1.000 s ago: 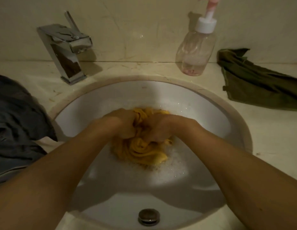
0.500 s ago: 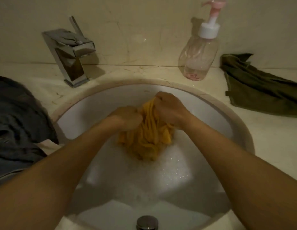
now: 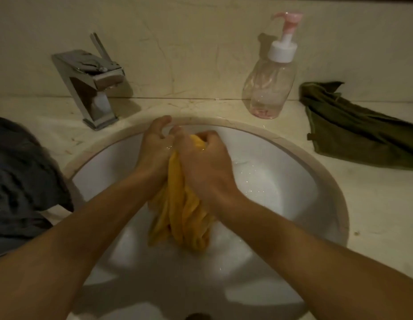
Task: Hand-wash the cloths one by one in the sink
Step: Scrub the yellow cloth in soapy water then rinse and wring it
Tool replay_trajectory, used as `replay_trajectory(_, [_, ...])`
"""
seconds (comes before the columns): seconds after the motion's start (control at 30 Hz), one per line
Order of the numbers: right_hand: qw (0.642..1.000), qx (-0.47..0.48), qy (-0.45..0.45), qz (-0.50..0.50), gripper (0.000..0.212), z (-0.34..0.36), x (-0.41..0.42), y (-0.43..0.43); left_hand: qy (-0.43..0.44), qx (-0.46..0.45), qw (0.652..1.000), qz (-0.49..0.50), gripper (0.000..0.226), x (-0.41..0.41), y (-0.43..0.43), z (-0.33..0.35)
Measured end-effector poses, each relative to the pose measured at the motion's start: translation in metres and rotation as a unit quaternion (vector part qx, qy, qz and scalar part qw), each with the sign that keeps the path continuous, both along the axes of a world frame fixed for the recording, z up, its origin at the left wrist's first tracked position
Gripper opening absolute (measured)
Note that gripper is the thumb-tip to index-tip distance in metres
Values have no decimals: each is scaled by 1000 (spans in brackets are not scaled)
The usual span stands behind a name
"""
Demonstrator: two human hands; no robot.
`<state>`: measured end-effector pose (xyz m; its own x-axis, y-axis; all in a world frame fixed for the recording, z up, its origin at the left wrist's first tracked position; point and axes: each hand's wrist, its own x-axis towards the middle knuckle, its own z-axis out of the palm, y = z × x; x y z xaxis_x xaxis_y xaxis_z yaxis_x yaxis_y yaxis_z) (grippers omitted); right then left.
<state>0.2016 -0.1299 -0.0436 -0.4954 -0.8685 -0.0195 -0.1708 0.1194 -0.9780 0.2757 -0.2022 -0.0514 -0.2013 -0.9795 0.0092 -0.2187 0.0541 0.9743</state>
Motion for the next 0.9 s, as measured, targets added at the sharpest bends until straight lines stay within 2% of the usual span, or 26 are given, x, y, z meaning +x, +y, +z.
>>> replay_trajectory(0.1, [997, 37, 9, -70, 48, 2, -26, -11, -29, -38, 999, -11, 49, -11, 19, 3])
replay_trajectory(0.23, [997, 34, -23, -63, 54, 0, -24, -8, -52, -43, 998, -16, 54, -18, 25, 2])
replay_trajectory(0.37, [1000, -3, -9, -19, 36, -4, 4, -5, 51, 32, 998, 26, 53, -5, 3, 5])
replay_trajectory(0.43, [999, 6, -20, -31, 44, -3, -5, -9, 17, -6, 1000, 15, 46, -7, 9, 6])
replay_trajectory(0.53, [994, 42, -68, -73, 69, 1, -28, -17, 15, -30, 999, -8, 45, -19, 27, 6])
replay_trajectory(0.57, [993, 43, -71, -79, 69, -1, -29, -17, 11, -34, 999, -13, 47, -22, 29, 5])
replay_trajectory(0.67, [998, 13, -20, -65, 49, -3, -15, -10, -9, -27, 1000, 5, 55, -16, 17, 7])
replay_trajectory(0.73, [999, 3, -3, -35, 48, -5, -5, -8, -5, -15, 1000, 27, 57, -8, 9, 8])
replay_trajectory(0.9, [993, 64, -61, -72, 89, -8, -33, -21, -14, -26, 999, -35, 50, -25, 40, 7])
